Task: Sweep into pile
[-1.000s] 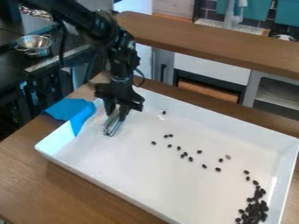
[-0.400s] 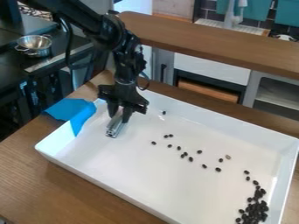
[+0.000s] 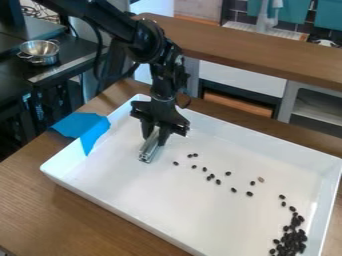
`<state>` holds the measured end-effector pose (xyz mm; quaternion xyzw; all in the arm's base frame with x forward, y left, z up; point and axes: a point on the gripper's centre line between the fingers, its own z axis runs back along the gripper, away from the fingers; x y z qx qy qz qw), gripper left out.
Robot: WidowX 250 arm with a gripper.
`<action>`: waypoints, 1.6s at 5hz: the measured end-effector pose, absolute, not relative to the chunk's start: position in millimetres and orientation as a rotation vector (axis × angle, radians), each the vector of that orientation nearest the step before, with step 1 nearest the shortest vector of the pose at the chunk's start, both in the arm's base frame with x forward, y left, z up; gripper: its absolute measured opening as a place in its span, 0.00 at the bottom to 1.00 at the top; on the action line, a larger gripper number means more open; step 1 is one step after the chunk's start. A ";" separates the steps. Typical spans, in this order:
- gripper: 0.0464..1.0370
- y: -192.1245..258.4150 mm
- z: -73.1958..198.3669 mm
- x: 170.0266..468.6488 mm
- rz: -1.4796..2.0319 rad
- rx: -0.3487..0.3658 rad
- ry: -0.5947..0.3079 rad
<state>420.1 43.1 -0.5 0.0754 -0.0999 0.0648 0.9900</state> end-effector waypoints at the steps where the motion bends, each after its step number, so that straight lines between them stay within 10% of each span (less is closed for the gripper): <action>1: 0.32 31.5 -1.6 419.5 0.091 0.145 -0.218; 8: 0.32 -110.2 0.3 370.5 -0.133 0.029 -0.183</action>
